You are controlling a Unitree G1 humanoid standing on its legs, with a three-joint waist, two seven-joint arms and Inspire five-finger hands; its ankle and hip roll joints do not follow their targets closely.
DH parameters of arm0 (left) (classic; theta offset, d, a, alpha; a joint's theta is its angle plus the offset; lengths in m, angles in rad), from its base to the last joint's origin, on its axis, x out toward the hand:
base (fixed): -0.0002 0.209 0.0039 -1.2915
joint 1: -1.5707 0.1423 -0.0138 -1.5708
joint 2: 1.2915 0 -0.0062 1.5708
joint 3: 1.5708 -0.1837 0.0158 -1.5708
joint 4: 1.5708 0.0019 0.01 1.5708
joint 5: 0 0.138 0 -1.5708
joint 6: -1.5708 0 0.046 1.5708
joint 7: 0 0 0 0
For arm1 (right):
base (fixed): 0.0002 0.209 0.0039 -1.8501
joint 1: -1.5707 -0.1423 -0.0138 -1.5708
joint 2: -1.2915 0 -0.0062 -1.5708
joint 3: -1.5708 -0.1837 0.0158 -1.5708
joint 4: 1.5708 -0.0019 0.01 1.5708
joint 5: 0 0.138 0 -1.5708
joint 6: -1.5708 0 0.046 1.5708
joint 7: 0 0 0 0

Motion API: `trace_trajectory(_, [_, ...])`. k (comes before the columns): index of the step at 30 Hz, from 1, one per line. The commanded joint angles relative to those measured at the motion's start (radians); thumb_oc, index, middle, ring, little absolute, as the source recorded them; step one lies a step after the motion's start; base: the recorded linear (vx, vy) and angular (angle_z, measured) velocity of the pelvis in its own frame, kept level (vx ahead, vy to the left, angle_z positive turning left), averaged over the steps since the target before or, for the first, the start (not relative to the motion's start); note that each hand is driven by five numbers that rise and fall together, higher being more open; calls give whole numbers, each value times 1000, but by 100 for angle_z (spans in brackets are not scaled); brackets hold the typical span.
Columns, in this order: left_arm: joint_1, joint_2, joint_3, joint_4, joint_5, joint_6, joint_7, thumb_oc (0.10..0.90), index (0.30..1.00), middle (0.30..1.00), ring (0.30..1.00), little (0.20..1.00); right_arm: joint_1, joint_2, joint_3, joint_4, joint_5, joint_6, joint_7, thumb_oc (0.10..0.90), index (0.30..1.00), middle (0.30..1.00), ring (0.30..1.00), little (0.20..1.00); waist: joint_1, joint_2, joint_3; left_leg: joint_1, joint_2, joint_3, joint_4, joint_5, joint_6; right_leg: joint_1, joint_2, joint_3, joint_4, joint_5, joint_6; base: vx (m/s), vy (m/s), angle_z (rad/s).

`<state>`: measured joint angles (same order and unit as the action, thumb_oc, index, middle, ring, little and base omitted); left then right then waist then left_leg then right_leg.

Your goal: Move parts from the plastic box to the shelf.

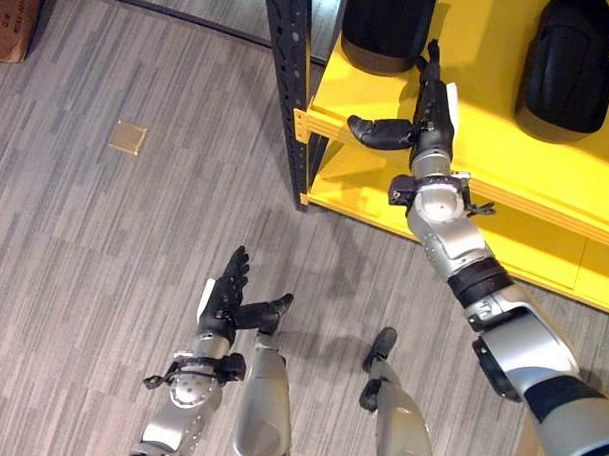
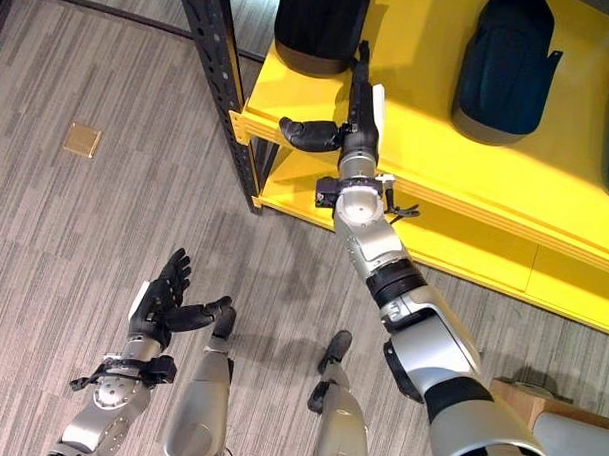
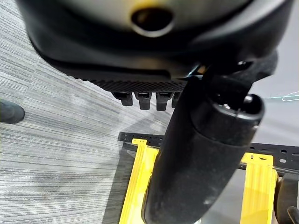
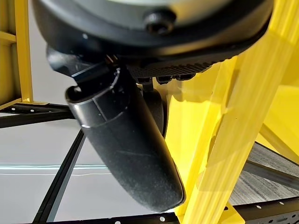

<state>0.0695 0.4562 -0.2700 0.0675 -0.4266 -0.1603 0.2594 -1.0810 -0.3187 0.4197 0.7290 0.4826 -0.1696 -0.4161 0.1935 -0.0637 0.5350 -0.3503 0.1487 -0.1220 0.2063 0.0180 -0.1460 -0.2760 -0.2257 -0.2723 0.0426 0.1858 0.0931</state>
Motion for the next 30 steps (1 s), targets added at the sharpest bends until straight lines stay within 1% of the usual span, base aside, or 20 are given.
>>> trace_trajectory(1, [53, 75, 21, -157, 1, -107, 13, 900, 1000, 1000, 1000, 1000, -150, 22, 32, 13, -7, -54, 25, 900, 1000, 1000, 1000, 1000, 27, -28, -15, -20, -22, 13, -20, 10, 42, 75, -120, 75, 100, -87, 80, 0, 0, 0])
trace_trajectory(6, [53, 77, 21, -157, 3, -105, 14, 900, 1000, 1000, 1000, 1000, -149, 23, 34, 13, -7, -54, 24, 900, 1000, 1000, 1000, 1000, 29, -31, -15, -23, -20, 12, -17, 10, 42, 75, -120, 74, 99, -86, 80, -3, -2, 3])
trace_trajectory(14, [51, 76, 22, -150, 3, -108, 18, 900, 1000, 1000, 1000, 1000, -146, 24, 32, 21, -8, -53, 25, 900, 1000, 1000, 1000, 1000, 28, -28, -15, -24, -23, 11, -14, 9, 42, 78, -122, 73, 98, -87, 80, 0, 0, 0])
trace_trajectory(20, [44, 73, 23, -148, 4, -105, 20, 900, 1000, 1000, 1000, 1000, -120, 2, 21, 3, -10, -52, 18, 900, 1000, 1000, 1000, 1000, 22, -26, -15, -13, -22, 12, -14, 8, 41, 84, -121, 74, 100, -90, 81, 0, 0, 0])
trace_trajectory(26, [40, 66, 20, -142, 4, -98, 18, 900, 1000, 1000, 1000, 1000, -31, -32, -22, -59, -20, -52, -4, 900, 1000, 1000, 1000, 1000, 11, -18, -18, 24, -18, 21, -20, 8, 39, 112, -120, 78, 98, -93, 82, -2, 1, -1])
trace_trajectory(27, [39, 65, 21, -141, 2, -95, 15, 900, 1000, 1000, 1000, 1000, 12, -46, -40, -86, -26, -51, -8, 900, 1000, 1000, 1000, 1000, 3, -17, -28, 38, -17, 23, -23, 7, 38, 119, -119, 80, 96, -95, 82, 1, 1, -9])
trace_trajectory(30, [42, 60, 23, -135, 4, -89, 12, 900, 1000, 1000, 1000, 1000, 77, -63, -62, -136, -49, -46, -13, 900, 1000, 1000, 1000, 1000, -7, -15, -44, 64, -13, 32, -29, 4, 37, 133, -116, 87, 95, -100, 82, -1, 7, -7])
